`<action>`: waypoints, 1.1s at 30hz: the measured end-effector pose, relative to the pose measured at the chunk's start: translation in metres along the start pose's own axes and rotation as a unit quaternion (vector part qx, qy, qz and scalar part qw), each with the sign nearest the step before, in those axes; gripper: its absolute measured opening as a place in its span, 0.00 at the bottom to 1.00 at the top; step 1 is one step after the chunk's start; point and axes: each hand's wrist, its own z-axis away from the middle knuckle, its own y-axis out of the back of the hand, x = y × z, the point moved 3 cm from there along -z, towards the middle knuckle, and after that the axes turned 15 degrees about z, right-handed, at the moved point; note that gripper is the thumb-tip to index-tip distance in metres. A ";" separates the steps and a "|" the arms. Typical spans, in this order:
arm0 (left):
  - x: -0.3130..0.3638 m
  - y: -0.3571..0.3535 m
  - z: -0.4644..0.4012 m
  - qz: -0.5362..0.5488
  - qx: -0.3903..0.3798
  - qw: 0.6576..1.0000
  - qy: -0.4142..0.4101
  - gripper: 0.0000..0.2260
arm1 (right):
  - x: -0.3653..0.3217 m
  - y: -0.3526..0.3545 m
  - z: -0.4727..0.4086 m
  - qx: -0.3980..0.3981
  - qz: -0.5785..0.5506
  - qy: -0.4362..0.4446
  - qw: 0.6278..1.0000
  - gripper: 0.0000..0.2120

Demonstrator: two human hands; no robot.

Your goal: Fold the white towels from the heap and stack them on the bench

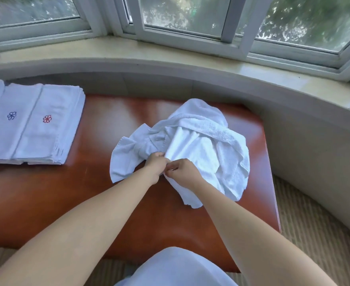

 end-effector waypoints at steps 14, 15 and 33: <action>-0.043 0.205 0.080 0.044 0.081 0.993 -0.068 0.17 | -0.124 -0.134 0.058 -0.095 -0.010 0.056 0.994 0.06; -0.050 0.224 0.084 0.045 0.096 0.992 -0.067 0.16 | -0.131 -0.148 0.062 -0.110 -0.004 0.060 0.992 0.06; -0.166 0.344 0.065 -0.060 0.196 0.970 0.131 0.11 | 0.000 -0.182 0.046 -0.069 -0.007 -0.248 0.966 0.24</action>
